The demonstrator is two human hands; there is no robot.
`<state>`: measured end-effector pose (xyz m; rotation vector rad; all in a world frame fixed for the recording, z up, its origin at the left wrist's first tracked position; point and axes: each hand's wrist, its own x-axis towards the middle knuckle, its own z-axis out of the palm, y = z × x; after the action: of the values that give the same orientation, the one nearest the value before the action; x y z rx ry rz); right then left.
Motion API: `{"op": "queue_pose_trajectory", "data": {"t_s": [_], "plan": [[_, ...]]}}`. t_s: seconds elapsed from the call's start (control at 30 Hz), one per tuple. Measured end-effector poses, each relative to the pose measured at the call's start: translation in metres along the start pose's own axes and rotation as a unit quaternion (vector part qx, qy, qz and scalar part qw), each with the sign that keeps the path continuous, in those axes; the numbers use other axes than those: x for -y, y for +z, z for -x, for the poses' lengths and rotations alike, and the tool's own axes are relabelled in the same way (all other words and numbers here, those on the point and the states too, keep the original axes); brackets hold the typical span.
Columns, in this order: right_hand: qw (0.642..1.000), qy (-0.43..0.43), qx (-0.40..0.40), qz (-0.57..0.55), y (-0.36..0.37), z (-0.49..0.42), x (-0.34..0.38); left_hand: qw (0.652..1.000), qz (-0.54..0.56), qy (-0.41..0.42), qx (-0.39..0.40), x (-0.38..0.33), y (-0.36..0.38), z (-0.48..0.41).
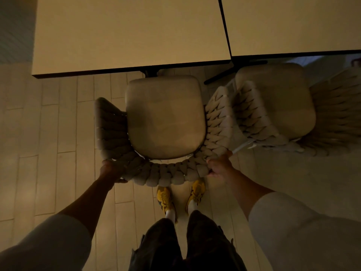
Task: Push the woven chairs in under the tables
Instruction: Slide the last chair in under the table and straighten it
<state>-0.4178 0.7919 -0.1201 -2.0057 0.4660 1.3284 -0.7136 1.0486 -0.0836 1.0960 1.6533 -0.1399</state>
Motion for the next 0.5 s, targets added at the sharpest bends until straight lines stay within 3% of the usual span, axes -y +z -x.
{"op": "queue_pose_trajectory", "data": {"t_s": [0.5], "plan": [[0.999,-0.026,-0.033,0.016,0.021,-0.019,0.008,0.999,-0.027,0.009,-0.031,-0.008,-0.01,-0.015]]}}
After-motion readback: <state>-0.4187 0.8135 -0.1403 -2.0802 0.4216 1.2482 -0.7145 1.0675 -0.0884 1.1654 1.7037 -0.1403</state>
